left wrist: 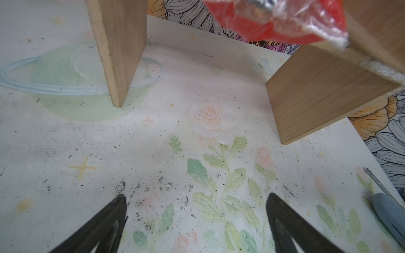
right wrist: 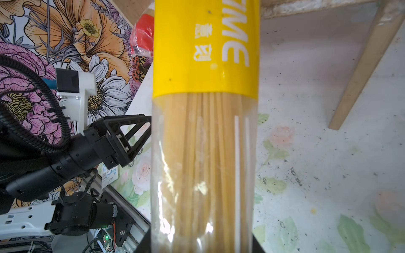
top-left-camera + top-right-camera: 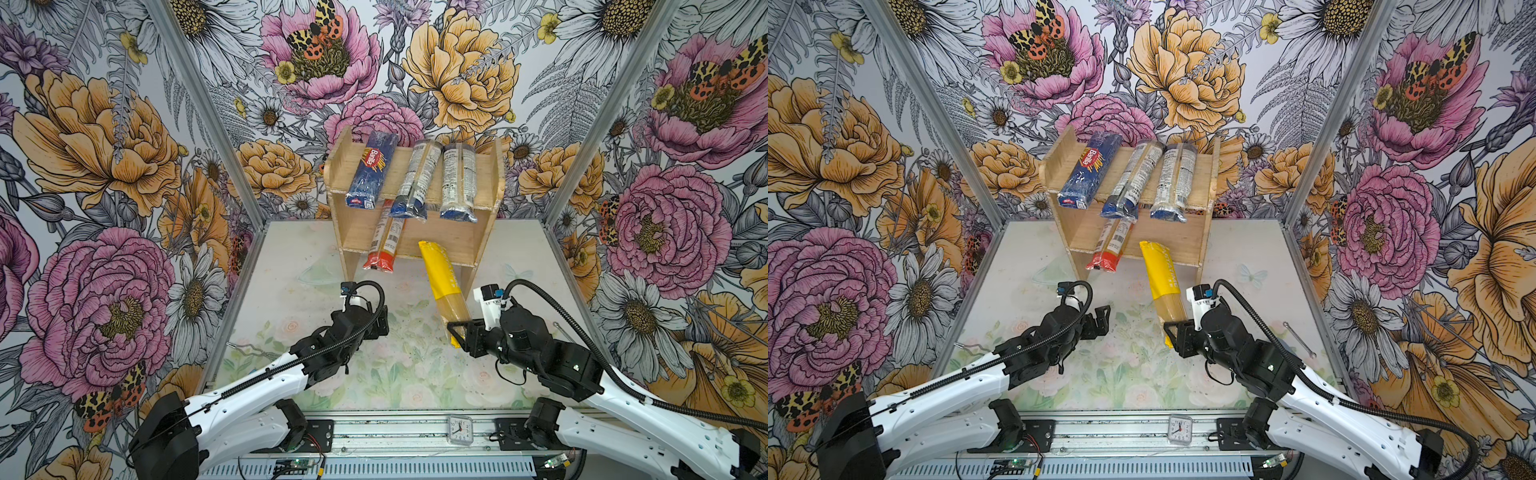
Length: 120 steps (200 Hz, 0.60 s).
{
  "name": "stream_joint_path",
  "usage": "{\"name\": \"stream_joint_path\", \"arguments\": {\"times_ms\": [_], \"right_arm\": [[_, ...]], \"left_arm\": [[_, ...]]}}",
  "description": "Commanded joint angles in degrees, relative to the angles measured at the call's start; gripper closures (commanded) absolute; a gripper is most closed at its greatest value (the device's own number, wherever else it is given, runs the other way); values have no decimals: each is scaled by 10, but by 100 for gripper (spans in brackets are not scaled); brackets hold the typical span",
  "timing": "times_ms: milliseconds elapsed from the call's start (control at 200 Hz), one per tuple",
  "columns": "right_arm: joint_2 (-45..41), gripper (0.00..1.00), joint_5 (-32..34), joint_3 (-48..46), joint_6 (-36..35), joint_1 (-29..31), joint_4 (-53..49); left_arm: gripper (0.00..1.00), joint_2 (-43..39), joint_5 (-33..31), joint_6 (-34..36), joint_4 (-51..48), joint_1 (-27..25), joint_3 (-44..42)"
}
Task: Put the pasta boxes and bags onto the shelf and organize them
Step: 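Carry the upright PASTATIME bag with the right gripper toward the shelf's lower tier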
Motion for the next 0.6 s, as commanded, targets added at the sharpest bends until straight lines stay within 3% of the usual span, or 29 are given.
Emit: {"name": "stream_joint_path", "arguments": {"times_ms": [0, 380, 596], "right_arm": [[-15, 100, 52, 48, -1, 2, 121], [12, 100, 85, 43, 6, 2, 249], [45, 100, 137, 59, 15, 2, 264]], "left_arm": [[1, -7, 3, -6, 7, -3, -8], [1, -5, 1, -7, 9, -2, -10], [1, -7, 0, -6, 6, -1, -10]]}}
